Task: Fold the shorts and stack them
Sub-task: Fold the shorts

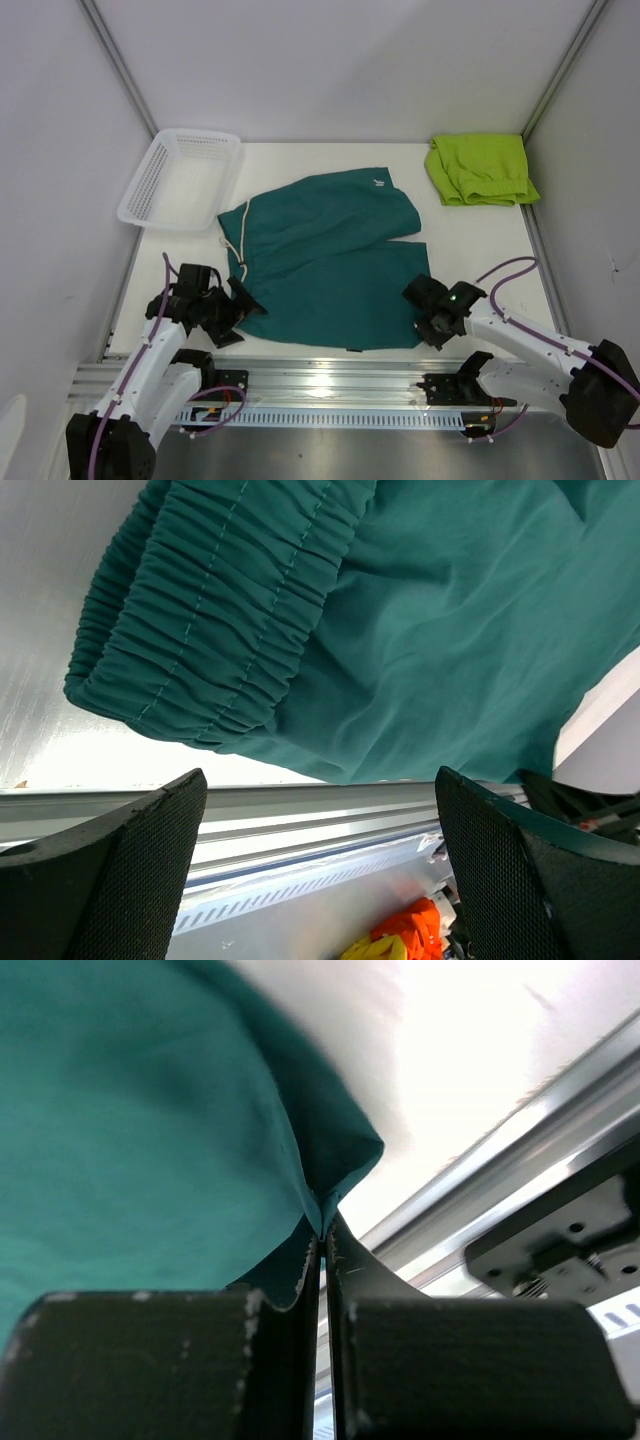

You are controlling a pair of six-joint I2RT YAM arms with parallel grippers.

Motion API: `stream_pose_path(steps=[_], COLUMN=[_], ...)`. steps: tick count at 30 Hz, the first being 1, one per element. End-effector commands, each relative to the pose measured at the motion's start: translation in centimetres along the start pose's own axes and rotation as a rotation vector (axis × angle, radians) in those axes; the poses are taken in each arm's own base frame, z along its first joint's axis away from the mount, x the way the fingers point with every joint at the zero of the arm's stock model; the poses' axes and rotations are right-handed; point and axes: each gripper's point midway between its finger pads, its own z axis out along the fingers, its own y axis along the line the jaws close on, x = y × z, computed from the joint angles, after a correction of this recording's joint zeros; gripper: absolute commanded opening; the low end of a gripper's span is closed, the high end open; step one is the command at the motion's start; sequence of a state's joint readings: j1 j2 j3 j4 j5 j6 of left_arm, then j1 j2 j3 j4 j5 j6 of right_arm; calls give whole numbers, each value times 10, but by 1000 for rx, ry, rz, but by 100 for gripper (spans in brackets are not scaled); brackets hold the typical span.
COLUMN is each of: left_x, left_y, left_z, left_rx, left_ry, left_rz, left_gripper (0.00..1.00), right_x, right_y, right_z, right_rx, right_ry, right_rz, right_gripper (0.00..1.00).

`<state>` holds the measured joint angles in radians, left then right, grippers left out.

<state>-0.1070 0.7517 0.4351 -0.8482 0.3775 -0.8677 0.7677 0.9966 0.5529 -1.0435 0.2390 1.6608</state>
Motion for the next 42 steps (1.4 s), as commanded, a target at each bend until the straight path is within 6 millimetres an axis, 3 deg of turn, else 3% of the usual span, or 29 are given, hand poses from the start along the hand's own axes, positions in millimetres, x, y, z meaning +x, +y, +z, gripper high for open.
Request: stream_pose_path(steps=[1, 6, 12, 20, 26, 38, 42], left_x=[1, 1, 2, -16, -27, -35, -40], left_y=[-3, 0, 5, 26, 15, 25, 27], left_z=[1, 0, -2, -9, -5, -2, -1], left_rx=[11, -9, -38, -174, -79, -34, -24], left_ry=[3, 4, 2, -136, -215, -324, -358], left_rz=[-12, -21, -27, -129, -223, -425, -462], left_gripper=[97, 97, 93, 88, 86, 74, 68], right_x=[-24, -26, -25, -22, -23, -34, -42], right_y=[16, 33, 35, 37, 42, 50, 44], right_z=[-17, -18, -13, -7, -7, -4, -6], right_rx=[-9, -52, -51, -73, -92, -117, -97], right_ry=[-131, -140, -118, -91, -82, -62, -70], right_rz=[-37, -29, -30, -21, -38, -41, -31], right_gripper=[0, 0, 0, 0, 0, 0, 0])
